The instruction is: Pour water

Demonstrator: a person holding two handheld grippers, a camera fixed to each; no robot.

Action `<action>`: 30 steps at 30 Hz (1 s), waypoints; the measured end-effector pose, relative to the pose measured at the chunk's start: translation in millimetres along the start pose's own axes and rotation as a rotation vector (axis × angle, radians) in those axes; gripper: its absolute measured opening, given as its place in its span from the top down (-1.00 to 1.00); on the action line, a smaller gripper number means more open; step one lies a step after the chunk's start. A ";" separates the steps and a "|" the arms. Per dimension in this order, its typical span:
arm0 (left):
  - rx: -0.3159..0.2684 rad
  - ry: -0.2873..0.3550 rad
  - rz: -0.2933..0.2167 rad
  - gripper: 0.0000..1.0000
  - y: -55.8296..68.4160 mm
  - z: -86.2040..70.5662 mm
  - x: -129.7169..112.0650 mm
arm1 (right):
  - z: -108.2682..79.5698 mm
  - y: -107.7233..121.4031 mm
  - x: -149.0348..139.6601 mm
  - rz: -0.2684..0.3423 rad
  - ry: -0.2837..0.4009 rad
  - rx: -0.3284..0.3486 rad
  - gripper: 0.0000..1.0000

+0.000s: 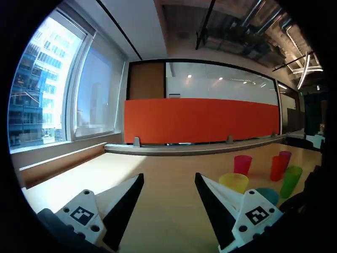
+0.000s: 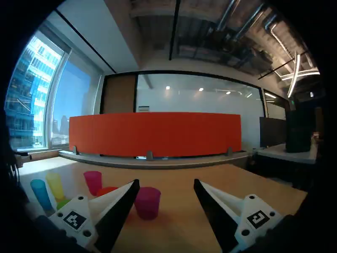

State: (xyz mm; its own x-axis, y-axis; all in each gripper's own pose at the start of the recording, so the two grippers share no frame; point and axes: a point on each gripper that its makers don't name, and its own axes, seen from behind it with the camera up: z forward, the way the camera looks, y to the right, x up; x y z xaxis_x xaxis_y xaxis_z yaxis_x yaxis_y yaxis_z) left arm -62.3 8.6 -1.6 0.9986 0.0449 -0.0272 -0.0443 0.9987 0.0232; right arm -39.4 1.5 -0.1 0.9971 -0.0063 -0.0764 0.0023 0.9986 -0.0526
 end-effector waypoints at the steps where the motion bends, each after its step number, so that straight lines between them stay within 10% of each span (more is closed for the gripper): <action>1: 0.000 0.000 0.000 -0.79 -0.1 -0.1 0.0 | 0.3 0.4 -0.6 0.002 0.000 0.001 -0.99; 30: 0.000 0.000 0.000 -0.79 1.1 0.5 0.5 | 5.6 0.6 -15.8 -0.015 -0.024 0.007 -0.99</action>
State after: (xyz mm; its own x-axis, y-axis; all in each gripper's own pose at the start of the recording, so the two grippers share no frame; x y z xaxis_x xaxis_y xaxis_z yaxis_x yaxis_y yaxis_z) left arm -61.8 9.8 -1.0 0.9986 0.0450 -0.0275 -0.0444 0.9988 0.0230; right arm -54.7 2.5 6.6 0.9984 -0.0204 -0.0520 0.0180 0.9987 -0.0469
